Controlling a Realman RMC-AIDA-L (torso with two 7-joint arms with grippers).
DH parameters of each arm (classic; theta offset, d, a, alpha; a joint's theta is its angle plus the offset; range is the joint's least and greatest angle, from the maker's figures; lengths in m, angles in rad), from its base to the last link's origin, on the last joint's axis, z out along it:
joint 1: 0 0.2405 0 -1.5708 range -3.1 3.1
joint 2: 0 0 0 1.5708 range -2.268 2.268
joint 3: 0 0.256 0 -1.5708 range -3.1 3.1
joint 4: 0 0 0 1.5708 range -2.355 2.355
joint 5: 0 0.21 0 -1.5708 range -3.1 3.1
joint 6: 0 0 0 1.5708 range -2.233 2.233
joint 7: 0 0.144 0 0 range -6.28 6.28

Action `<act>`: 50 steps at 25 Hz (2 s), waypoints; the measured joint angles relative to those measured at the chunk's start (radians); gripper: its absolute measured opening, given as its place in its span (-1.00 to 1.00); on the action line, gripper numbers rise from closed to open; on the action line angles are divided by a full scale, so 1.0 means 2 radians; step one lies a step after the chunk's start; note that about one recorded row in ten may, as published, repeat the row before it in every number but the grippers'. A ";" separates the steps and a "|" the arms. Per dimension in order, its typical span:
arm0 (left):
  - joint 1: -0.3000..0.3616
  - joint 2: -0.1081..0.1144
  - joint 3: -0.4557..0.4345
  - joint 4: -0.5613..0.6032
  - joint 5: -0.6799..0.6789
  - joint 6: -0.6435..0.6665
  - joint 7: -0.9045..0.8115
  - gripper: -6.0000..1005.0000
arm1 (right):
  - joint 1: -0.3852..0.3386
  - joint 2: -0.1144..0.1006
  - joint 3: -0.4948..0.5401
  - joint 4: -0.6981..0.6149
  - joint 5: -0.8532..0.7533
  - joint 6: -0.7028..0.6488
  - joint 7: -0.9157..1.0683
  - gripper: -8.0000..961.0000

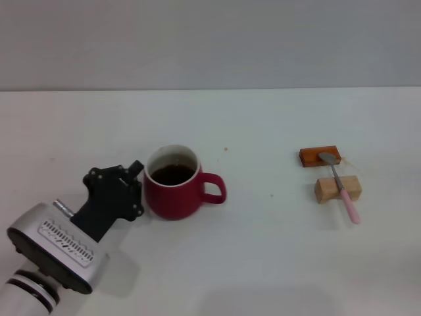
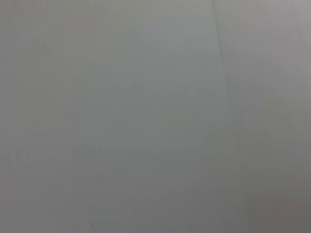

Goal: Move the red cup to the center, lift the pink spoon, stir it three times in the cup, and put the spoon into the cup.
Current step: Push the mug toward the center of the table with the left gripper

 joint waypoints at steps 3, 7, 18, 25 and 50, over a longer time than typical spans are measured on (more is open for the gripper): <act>-0.002 0.000 0.006 -0.005 0.000 0.000 0.009 -0.98 | 0.000 0.000 0.000 0.000 0.000 0.000 0.000 0.49; -0.003 0.000 0.017 -0.015 0.000 0.000 0.026 -0.98 | 0.000 0.000 0.000 0.000 -0.001 -0.001 0.000 0.49; -0.015 0.000 0.000 -0.014 -0.003 -0.026 0.037 -0.98 | -0.004 0.002 0.000 0.000 -0.002 -0.004 0.000 0.49; -0.046 0.001 -0.012 -0.002 -0.001 -0.084 0.040 -0.98 | -0.007 0.004 0.000 -0.002 0.000 -0.006 0.000 0.49; -0.051 -0.002 -0.009 -0.063 -0.003 -0.108 0.100 -0.98 | -0.008 0.001 0.000 0.001 0.000 -0.002 0.000 0.49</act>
